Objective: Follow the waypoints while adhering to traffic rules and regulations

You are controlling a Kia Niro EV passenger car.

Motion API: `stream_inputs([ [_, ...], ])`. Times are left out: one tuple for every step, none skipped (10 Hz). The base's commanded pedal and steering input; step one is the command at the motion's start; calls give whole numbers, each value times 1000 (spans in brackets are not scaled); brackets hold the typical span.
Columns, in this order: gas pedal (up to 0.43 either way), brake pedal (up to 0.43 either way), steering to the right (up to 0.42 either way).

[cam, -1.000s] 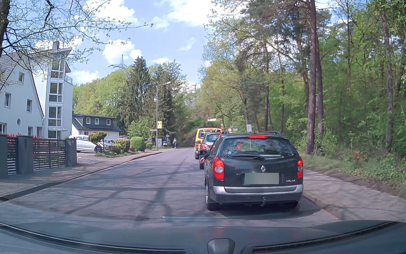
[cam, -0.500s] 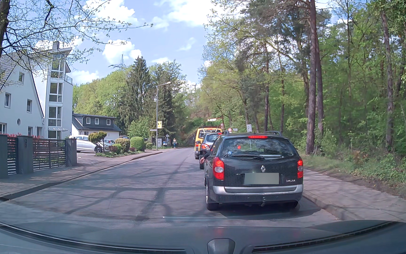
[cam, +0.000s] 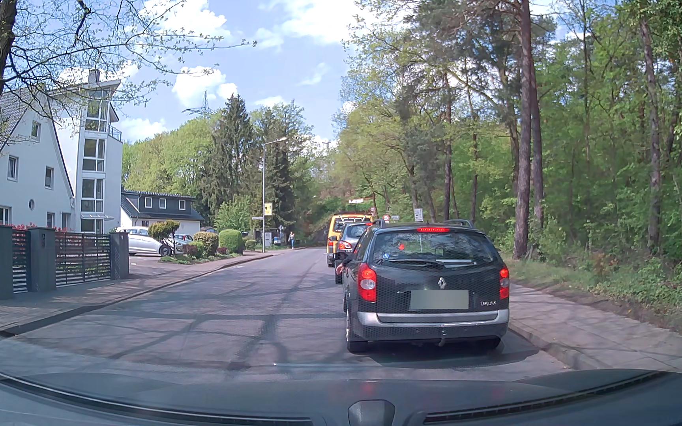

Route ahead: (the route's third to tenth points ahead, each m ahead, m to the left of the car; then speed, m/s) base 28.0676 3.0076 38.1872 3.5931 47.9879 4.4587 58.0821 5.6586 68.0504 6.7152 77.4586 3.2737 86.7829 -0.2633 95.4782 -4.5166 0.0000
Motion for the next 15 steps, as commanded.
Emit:
stream_inputs([
  [0,159,1],
  [0,159,2],
  [0,159,1],
  [0,159,1],
  [0,159,1],
  [0,159,1],
  [0,159,1],
  [0,159,1],
  [0,159,1],
  [0,159,1],
  [0,159,2],
  [0,159,1],
  [0,159,1],
  [0,159,1],
  [0,159,1],
])
